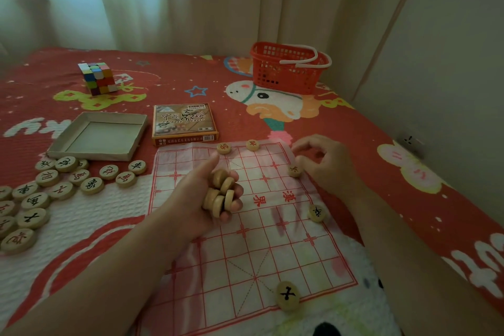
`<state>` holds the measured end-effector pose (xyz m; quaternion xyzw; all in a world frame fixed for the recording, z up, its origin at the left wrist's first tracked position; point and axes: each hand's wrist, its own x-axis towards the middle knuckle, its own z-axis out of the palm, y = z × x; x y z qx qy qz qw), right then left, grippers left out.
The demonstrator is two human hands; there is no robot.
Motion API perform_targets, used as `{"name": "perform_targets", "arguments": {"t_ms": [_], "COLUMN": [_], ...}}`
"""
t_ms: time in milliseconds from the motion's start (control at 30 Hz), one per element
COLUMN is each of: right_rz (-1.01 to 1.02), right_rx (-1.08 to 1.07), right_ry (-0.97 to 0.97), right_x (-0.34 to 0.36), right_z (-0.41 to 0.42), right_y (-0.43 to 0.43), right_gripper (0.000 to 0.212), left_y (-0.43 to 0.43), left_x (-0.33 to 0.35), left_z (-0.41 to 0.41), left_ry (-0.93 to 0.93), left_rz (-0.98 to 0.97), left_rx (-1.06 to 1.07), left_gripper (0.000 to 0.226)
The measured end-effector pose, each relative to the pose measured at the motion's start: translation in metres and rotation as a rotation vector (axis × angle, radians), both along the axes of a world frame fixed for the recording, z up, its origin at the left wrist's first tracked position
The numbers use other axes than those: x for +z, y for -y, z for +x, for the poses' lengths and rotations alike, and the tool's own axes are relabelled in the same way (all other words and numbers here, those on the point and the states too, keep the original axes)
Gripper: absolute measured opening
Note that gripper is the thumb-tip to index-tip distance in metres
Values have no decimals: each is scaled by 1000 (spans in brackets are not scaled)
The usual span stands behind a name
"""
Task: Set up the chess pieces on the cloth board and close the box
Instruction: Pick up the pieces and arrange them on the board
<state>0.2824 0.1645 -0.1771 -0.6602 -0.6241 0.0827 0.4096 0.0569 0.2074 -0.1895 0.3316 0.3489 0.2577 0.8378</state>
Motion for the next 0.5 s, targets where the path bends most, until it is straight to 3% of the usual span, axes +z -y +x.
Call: {"name": "perform_targets", "arguments": {"t_ms": [200,500], "right_rz": [-79,-94], "right_rx": [325,388], "right_ry": [-75,-119], "right_x": [13,1], "right_z": [-52,-73], "right_y": [9,8], "right_gripper": [23,31], "left_y": [2,8], "left_x": [3,1], "left_z": [-1,2], "left_ry": [29,-59], "left_rz": [24,168], "left_rx": [-54,-74], "left_gripper": [29,20]}}
